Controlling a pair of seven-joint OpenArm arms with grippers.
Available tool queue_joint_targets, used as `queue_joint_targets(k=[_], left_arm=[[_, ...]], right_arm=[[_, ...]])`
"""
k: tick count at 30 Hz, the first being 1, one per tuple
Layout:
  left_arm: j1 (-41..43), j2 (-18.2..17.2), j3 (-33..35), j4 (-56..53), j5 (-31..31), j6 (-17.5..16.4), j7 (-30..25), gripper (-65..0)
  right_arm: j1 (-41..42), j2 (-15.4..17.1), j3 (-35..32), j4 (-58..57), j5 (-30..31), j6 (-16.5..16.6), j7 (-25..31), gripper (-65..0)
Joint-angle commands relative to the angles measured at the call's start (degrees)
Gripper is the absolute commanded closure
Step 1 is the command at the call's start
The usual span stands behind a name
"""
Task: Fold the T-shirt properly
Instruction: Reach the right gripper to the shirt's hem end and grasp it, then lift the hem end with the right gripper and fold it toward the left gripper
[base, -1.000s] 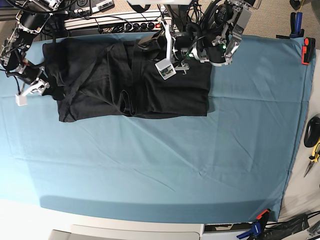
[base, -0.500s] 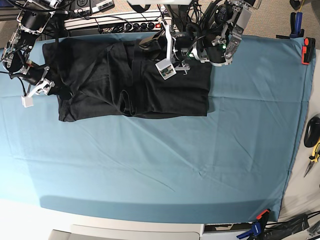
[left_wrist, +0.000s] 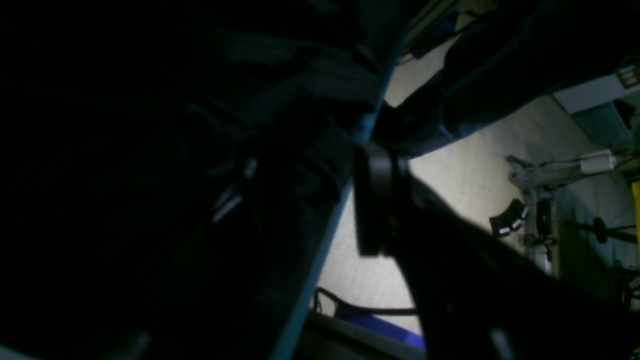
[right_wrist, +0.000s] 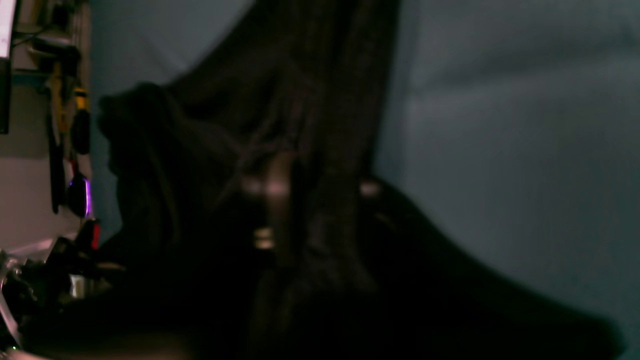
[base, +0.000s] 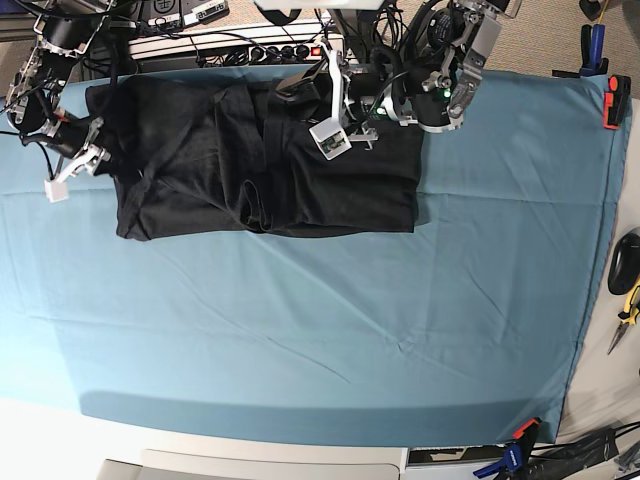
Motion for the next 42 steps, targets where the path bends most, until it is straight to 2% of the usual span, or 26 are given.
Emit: queue_joint_targets(k=[1, 2, 3, 7, 11, 15, 19, 25, 35, 39, 42], left_arm=[[-0.33, 0.31, -0.07, 0.90, -1.07, -0.39, -1.46, -26.0], [-0.33, 0.31, -0.07, 0.90, -1.07, -0.39, -1.46, -26.0], [-0.44, 0.31, -0.07, 0.90, -1.07, -0.39, -1.46, -26.0], [-0.94, 0.28, -0.09, 0.90, -1.07, -0.37, -1.46, -26.0], [-0.85, 0.28, -1.09, 1.79, -1.09, -0.39, -1.18, -26.0], [-0.85, 0.22, -5.92, 4.87, -1.11, -0.37, -1.16, -26.0], [-0.57, -1.11, -12.52, 7.85, -3.13, -0.37, -1.09, -26.0], [1.07, -3.48, -22.12, 9.33, -6.99, -0.42, -0.57, -26.0], [1.64, -8.83, -31.71, 9.33, -10.47, -0.44, -0.13, -26.0], [1.64, -9.64, -32.81, 9.33, -10.62, -0.44, -0.15, -26.0], [1.64, -10.03, -32.81, 9.33, -10.62, -0.44, -0.15, -26.0]], right_arm=[[-0.42, 0.52, -0.26, -0.02, -3.50, -0.44, -3.27, -5.4], [-0.42, 0.52, -0.26, -0.02, -3.45, -0.44, -3.27, -0.6], [-0.42, 0.52, -0.26, -0.02, -3.34, -0.44, -3.27, 0.0], [-0.42, 0.55, -0.24, -0.02, -2.14, 1.79, -3.27, 0.0], [-0.44, 0.50, -0.20, 0.83, 3.34, 3.41, -3.27, 0.0], [-0.48, 0.24, -0.20, 5.53, 7.87, 4.19, -3.27, 0.0], [-0.63, -1.53, -0.22, 13.62, 7.82, 4.19, -3.27, 0.0], [-2.49, -6.71, -0.26, 27.23, 4.79, 4.19, -3.27, 0.0], [-10.21, -21.11, -0.35, 42.45, 3.93, 4.19, -3.27, 0.0], [-10.78, -23.82, -3.34, 46.51, 1.42, 4.19, -3.27, 0.0], [-10.75, -24.50, -8.44, 48.09, -3.63, 4.19, 0.20, 0.0]])
